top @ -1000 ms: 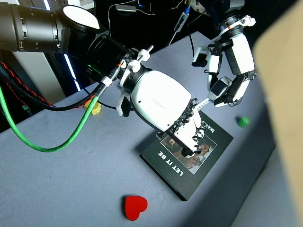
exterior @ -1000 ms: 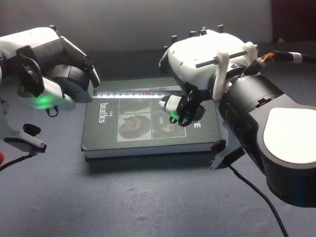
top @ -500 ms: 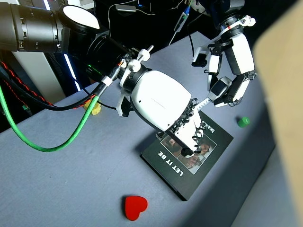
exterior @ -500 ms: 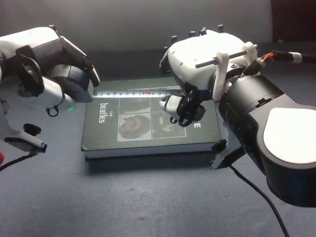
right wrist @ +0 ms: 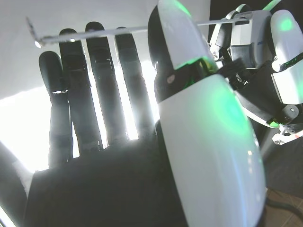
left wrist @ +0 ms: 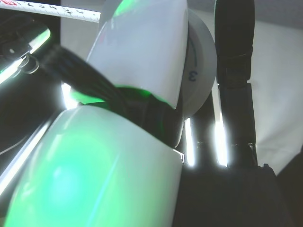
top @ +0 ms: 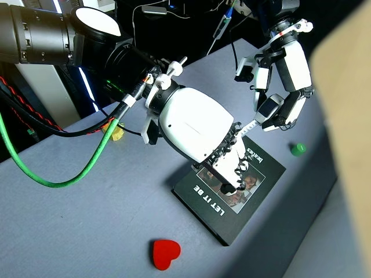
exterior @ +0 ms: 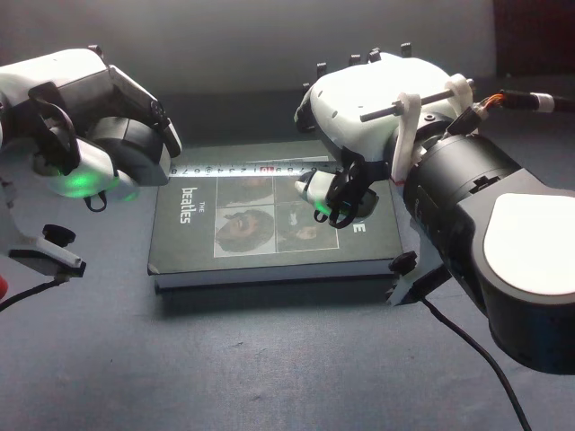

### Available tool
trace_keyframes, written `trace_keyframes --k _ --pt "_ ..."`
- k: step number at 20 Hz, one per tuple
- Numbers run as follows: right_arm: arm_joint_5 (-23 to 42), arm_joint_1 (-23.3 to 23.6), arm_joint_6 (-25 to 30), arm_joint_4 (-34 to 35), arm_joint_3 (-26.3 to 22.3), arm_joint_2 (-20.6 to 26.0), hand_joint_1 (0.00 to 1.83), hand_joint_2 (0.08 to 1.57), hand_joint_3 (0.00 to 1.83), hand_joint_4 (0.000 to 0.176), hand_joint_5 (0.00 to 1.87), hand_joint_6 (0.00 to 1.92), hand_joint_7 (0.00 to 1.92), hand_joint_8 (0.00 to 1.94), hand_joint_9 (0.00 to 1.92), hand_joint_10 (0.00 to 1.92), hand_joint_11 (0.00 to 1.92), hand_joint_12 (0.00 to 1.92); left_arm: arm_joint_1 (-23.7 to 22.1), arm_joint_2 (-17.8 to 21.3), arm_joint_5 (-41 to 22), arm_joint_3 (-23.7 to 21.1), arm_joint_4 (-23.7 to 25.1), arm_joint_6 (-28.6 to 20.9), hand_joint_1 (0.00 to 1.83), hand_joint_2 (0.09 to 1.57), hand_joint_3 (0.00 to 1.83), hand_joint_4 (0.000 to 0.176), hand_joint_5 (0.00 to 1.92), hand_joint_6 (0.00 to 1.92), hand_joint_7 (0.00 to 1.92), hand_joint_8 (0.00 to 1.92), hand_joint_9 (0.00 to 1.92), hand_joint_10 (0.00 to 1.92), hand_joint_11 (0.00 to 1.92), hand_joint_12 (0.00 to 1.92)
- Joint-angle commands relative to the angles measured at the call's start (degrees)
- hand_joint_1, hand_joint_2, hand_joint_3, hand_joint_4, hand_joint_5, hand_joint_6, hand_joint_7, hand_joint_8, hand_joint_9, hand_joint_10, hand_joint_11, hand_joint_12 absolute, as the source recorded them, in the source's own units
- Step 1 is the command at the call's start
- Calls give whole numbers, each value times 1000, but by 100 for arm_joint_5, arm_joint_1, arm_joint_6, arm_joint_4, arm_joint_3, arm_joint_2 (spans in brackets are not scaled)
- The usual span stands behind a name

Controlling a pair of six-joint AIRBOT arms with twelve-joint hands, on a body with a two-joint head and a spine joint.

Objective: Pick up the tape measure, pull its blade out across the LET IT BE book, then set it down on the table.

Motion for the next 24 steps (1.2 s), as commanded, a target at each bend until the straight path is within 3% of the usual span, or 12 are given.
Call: trace_keyframes --k 1,14,15,16,17,21,24 --pt "-186 72 9 -512 10 25 882 1167 1 0 657 4 756 5 686 25 206 1149 -35 7 -19 34 195 -55 1377 1112 0 0 967 888 884 1033 1005 1169 1069 852" --pt "-161 67 -3 -517 3 25 892 1186 7 0 716 25 834 32 745 46 236 1159 -12 14 19 38 304 -155 1376 1112 0 0 980 878 878 1030 996 1182 1062 856" --pt "-161 67 -3 -517 3 25 977 1222 2 0 753 1048 935 46 821 75 299 1178 -12 14 20 38 307 -157 1375 1112 0 0 982 894 879 1017 995 1178 1062 857" --pt "-161 66 -3 -517 3 24 1132 1207 0 0 732 1269 927 900 912 121 400 1228 -9 14 20 38 309 -157 1376 1112 0 0 979 880 880 1028 996 1181 1061 856" --pt "-159 67 -3 -517 3 24 1156 1208 1 3 747 1349 886 1076 970 159 481 1276 -6 14 20 41 312 -158 1376 1112 0 0 978 872 882 1034 998 1180 1058 854" --pt "-154 58 -3 -517 4 23 1166 1211 0 0 727 1394 897 1098 872 495 518 1310 -15 13 32 47 317 -164 1377 1110 0 0 968 893 886 1022 1012 1159 1064 850" --pt "-151 59 -3 -518 3 24 1164 1219 0 0 691 1413 896 1130 812 582 473 1324 -16 14 32 46 335 -174 1377 1110 0 0 975 885 881 1027 1010 1163 1066 849"
